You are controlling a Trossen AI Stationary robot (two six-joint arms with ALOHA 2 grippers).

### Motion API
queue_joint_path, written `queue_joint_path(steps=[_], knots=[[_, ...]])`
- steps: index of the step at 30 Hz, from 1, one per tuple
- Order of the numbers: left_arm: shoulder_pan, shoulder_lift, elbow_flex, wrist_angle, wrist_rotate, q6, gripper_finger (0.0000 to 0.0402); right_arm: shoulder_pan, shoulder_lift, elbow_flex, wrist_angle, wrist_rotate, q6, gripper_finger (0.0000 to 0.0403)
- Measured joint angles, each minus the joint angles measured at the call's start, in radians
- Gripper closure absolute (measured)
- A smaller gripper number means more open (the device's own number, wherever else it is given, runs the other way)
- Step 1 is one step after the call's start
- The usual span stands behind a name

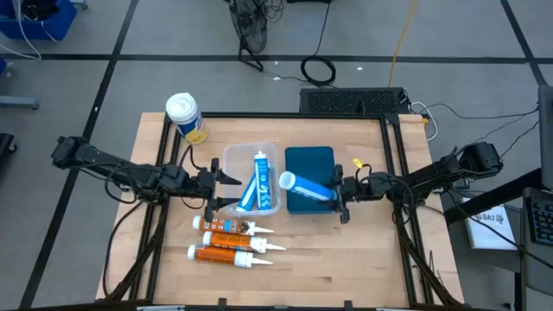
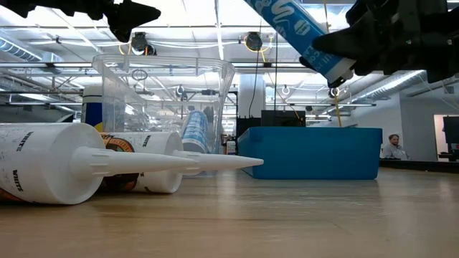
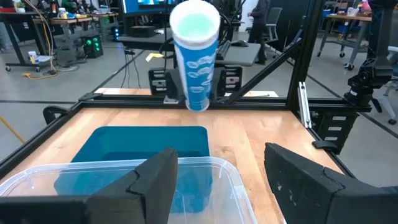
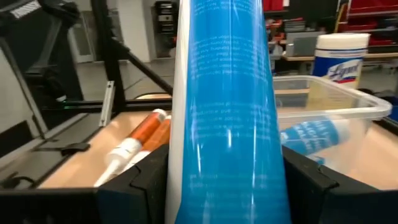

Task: Pick & place silicon tubes, Sealant and Lysol wipes
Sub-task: Put the blue sealant into the transparent bin

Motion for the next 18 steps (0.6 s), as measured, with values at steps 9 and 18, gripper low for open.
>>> queue_joint_path(steps=[9,18], knots=[[0.000,0.000,0.000,0.000,0.000,0.000,0.0160,0.000,0.000,0.000,0.019,-0.265,0.053,0.0198],[0.000,0.000,0.000,0.000,0.000,0.000,0.0160,0.010,0.000,0.000,0.071,-0.609,0.062,0.0198]])
